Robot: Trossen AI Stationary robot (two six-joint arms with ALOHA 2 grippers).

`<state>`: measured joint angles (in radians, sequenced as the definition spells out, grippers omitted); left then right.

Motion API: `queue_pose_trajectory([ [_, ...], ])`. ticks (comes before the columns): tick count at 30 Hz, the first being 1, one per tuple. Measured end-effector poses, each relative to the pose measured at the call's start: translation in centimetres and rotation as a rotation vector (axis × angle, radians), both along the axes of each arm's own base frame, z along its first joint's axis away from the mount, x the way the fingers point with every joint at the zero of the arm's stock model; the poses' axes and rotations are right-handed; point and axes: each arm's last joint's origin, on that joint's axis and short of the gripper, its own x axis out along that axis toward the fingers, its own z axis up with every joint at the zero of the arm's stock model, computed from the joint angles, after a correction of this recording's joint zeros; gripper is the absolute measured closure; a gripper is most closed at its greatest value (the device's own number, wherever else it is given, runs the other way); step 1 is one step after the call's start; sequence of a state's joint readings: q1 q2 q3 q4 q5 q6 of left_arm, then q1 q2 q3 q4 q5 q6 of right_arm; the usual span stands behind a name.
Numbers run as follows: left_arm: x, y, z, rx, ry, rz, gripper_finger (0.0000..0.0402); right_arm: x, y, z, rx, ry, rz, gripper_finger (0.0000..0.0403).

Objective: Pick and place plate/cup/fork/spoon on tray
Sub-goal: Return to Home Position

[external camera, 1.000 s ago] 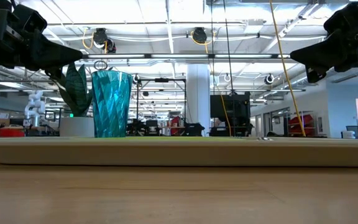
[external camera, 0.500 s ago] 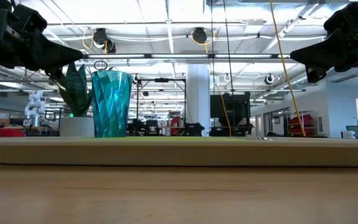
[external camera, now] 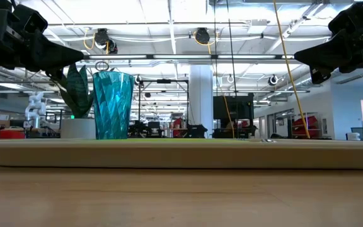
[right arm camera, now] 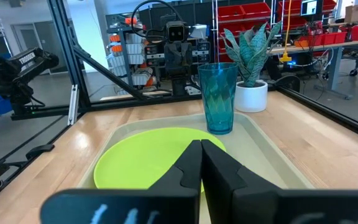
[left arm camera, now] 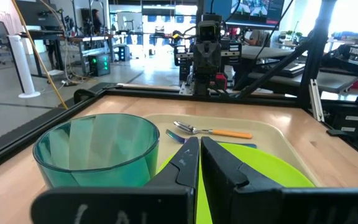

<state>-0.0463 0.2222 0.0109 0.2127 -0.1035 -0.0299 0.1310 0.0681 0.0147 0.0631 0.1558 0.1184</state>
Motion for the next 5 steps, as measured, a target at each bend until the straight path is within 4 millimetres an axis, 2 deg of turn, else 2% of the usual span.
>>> queue_pose_trajectory([
  [5, 0.00, 0.00, 0.00, 0.000, 0.000, 0.000, 0.0380, 0.00, 0.00, 0.00, 0.000, 0.000, 0.000, 0.0403],
])
